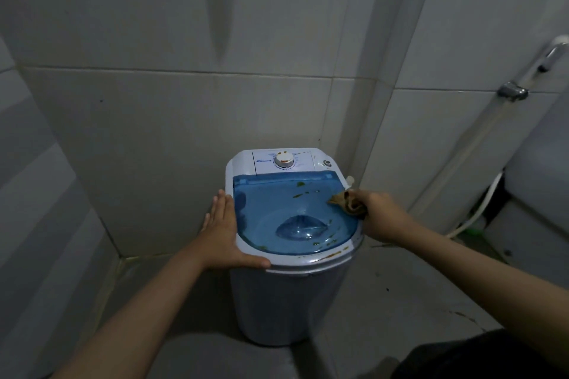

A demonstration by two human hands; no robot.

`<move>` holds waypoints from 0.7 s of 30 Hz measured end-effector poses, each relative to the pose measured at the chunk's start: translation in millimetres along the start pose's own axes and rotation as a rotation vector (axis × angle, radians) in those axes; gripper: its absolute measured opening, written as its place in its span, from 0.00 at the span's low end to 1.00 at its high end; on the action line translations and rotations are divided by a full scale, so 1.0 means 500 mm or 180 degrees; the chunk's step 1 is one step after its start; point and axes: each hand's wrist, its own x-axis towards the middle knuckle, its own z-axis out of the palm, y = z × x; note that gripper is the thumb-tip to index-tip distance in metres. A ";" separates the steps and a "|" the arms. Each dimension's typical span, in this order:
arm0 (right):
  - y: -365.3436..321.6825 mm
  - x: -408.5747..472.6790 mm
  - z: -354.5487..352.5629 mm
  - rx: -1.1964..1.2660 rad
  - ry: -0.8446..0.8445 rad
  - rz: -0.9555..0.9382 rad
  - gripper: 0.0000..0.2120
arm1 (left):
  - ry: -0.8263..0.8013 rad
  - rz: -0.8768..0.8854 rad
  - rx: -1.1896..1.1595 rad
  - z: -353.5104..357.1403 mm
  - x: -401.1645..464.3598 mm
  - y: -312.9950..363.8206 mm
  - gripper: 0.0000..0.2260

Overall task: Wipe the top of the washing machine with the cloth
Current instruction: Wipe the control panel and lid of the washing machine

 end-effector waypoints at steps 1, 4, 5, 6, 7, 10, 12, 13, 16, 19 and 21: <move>-0.005 -0.018 0.003 0.0026 0.0025 -0.0005 0.23 | 0.0016 0.0001 -0.0002 0.000 0.001 0.000 0.75; -0.026 -0.062 0.016 -0.0133 0.0048 0.0067 0.25 | 0.0042 0.0005 0.0003 0.000 0.002 -0.002 0.75; -0.035 -0.074 0.021 -0.0192 0.0030 0.0127 0.25 | 0.0043 0.0004 0.0006 0.000 0.002 -0.002 0.76; -0.044 -0.085 0.026 -0.0251 0.0008 0.0196 0.26 | 0.0044 0.0005 0.0005 0.000 0.001 -0.002 0.76; -0.054 -0.094 0.030 -0.0312 -0.0017 0.0257 0.26 | 0.0051 0.0002 0.0004 0.000 0.001 -0.002 0.76; -0.089 -0.121 0.041 -0.0514 -0.0085 0.0383 0.30 | 0.0059 0.0017 0.0004 -0.001 0.001 -0.001 0.76; -0.111 -0.139 0.049 -0.0619 -0.0152 0.0448 0.32 | 0.0067 0.0013 0.0005 -0.001 0.001 -0.001 0.76; -0.122 -0.147 0.054 -0.0646 -0.0190 0.0494 0.32 | 0.0070 0.0006 0.0014 -0.001 0.000 -0.001 0.76; -0.143 -0.155 0.083 -0.0728 -0.0193 0.0507 0.31 | 0.0074 -0.0002 0.0014 0.000 0.001 -0.001 0.77; -0.168 -0.147 0.116 -0.0916 -0.0205 0.0494 0.27 | 0.0102 -0.0008 0.0032 0.000 0.001 0.000 0.77; -0.191 -0.140 0.128 -0.1059 -0.0269 0.0498 0.25 | 0.0120 -0.0008 0.0058 0.000 0.001 0.001 0.77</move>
